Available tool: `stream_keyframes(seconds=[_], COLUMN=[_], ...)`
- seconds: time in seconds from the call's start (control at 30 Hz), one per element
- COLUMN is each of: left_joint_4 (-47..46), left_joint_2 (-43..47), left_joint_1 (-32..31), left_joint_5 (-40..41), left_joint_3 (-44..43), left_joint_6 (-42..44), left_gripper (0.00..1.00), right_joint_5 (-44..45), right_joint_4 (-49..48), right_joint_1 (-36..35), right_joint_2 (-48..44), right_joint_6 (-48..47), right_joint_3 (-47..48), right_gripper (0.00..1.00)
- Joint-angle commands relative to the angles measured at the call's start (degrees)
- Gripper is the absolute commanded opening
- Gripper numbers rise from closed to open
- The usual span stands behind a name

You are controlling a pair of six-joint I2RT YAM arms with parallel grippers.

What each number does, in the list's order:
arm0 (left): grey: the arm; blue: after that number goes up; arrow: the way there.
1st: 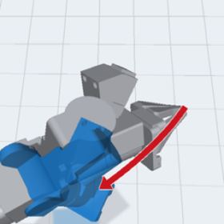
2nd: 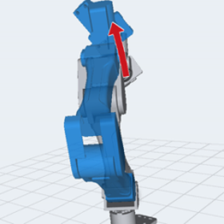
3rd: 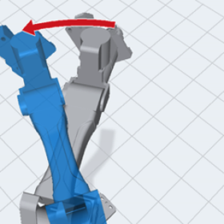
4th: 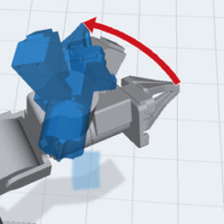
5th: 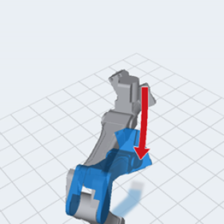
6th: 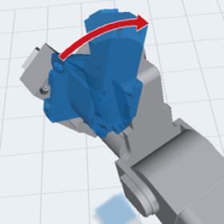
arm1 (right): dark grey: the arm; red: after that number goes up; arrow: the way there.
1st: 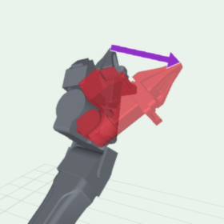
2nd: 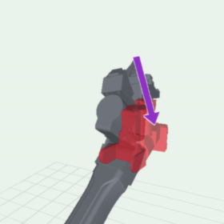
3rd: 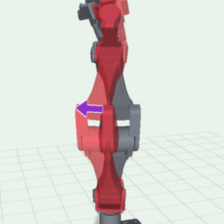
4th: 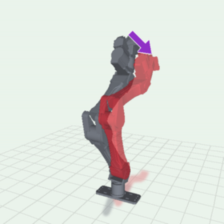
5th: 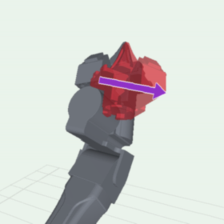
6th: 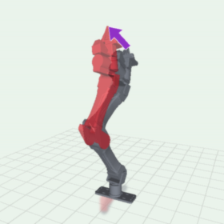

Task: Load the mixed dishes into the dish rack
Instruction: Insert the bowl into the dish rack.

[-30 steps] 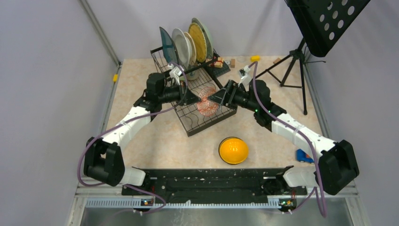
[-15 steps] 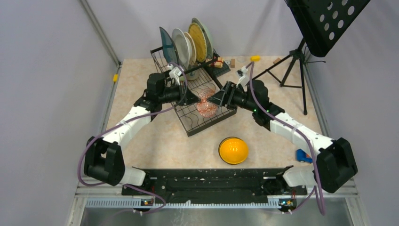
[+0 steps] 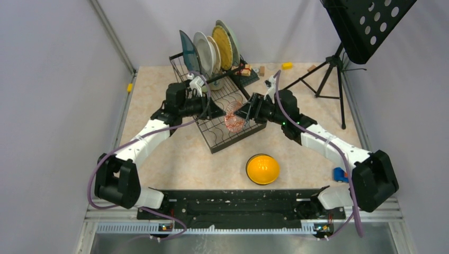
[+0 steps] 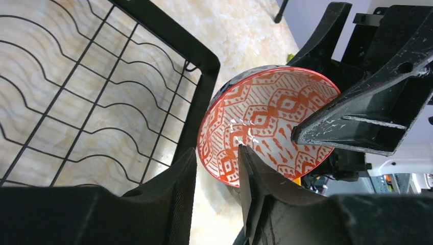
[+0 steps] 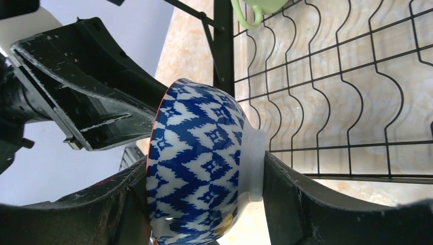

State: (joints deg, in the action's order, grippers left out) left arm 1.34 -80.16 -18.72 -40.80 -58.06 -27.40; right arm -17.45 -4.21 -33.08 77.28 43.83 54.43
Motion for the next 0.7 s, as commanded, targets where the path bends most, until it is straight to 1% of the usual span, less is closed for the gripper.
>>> stream_keyframes(seconds=[0.0,0.1,0.2,0.3,0.47,0.67], left_joint_4=[1.74,2.43,3.36,5.26,5.77,5.39], left_joint_2=[1.05,2.17,3.59,4.72,8.07,12.74], left_joint_1=[0.26,0.27,0.26,0.26,0.26,0.26], left_joint_5=[3.18,5.48,10.06,13.53,19.45,28.43], left_joint_3=[-1.04,-0.38,0.83,1.61,5.22,10.56], left_joint_6=[2.26,2.92,3.56,3.99,3.48,1.58], left_gripper=[0.41,0.45,0.56,0.60,0.61,0.61], right_joint_5=[1.59,2.96,4.00,5.96,8.60,11.80], right_joint_4=[-2.10,-0.54,0.31,0.79,2.48,3.49], right_joint_1=[0.21,0.21,0.21,0.21,0.21,0.21], right_joint_2=[0.64,1.69,2.82,4.25,7.60,11.23], right_joint_6=[-2.51,-4.42,-7.32,-9.26,-13.33,-19.08], right_joint_3=[4.29,5.94,7.24,8.29,10.91,14.14], right_gripper=[0.34,0.34,0.34,0.34,0.33,0.33])
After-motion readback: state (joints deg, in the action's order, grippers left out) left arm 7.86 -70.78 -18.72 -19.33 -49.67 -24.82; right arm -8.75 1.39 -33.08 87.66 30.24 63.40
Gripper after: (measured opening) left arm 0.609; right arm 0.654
